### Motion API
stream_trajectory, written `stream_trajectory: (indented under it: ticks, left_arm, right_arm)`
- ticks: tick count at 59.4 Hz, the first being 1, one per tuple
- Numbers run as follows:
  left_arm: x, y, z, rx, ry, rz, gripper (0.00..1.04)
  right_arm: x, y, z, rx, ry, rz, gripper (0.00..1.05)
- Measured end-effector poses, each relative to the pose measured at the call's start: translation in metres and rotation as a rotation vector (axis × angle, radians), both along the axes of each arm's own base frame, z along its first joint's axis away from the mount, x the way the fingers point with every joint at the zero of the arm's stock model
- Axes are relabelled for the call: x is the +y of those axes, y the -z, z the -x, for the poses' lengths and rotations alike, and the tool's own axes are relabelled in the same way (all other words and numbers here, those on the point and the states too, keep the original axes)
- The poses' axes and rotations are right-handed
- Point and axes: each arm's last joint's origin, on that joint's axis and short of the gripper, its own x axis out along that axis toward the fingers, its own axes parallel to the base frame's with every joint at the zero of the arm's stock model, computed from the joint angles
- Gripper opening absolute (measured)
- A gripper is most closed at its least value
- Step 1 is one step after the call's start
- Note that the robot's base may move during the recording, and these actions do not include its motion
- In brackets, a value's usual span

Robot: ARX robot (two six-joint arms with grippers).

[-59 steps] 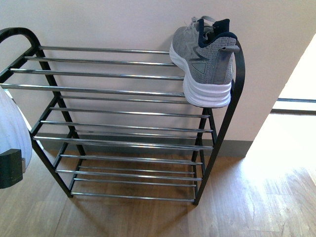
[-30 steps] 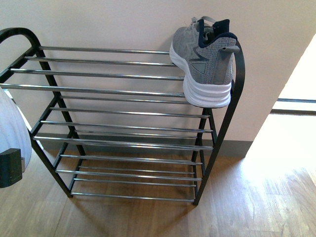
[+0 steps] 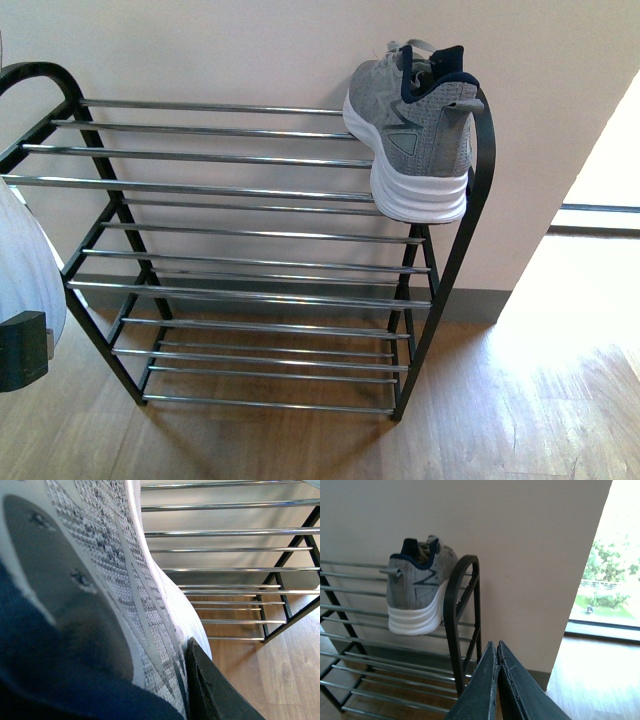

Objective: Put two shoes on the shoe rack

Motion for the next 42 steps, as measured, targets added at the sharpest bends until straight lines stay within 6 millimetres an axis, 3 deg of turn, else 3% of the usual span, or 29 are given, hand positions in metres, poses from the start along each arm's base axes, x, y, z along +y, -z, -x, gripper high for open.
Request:
stream_trajectory:
  ticks: [12, 42]
  left_arm:
    - [0.0, 0.0, 0.0, 0.0, 0.0, 0.0, 0.03]
    - [0.0, 0.0, 0.0, 0.0, 0.0, 0.0, 0.03]
  right_arm:
    - [0.012, -0.006, 0.009, -0.023, -0.005, 0.004, 0.01]
    - [0.013, -0.011, 0.03, -0.038, -0.003, 0.004, 0.01]
